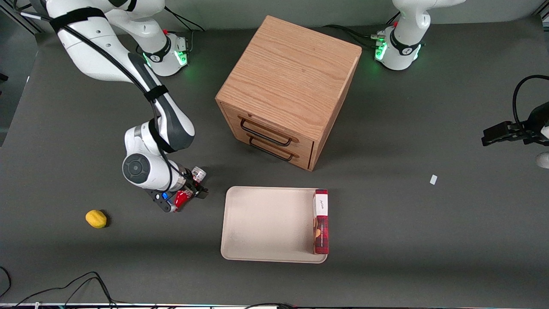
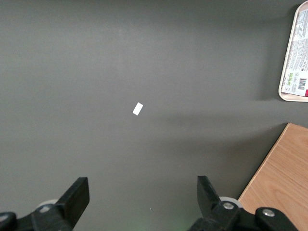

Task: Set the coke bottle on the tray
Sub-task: 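Lower the open right gripper around the bottle's body and close it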

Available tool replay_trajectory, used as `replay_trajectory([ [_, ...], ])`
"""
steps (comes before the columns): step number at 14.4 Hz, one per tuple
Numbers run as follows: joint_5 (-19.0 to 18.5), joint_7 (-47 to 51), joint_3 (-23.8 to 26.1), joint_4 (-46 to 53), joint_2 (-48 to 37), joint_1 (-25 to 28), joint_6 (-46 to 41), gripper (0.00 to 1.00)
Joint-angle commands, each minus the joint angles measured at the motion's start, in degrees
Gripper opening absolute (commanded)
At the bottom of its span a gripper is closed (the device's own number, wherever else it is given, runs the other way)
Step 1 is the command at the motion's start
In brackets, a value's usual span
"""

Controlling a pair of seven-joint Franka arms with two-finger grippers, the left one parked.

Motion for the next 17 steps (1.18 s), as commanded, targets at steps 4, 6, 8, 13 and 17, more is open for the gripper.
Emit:
replay_trajectory([
  [4, -4.97, 2.81, 0.11, -4.30, 0.64, -0.04, 4.89, 1.00],
  [6, -7.33, 2.81, -0.06, -5.88, 0.99, -0.21, 6.82, 1.00],
  [8, -8.30, 2.81, -0.50, -6.94, 1.17, -0.21, 8.06, 1.00],
  [13, -11.38, 2.72, -0.51, -8.61, 2.22, -0.12, 11.66, 0.00],
  [17, -11.38, 2.11, -0.33, -8.09, 1.09, -0.04, 11.05, 0.00],
])
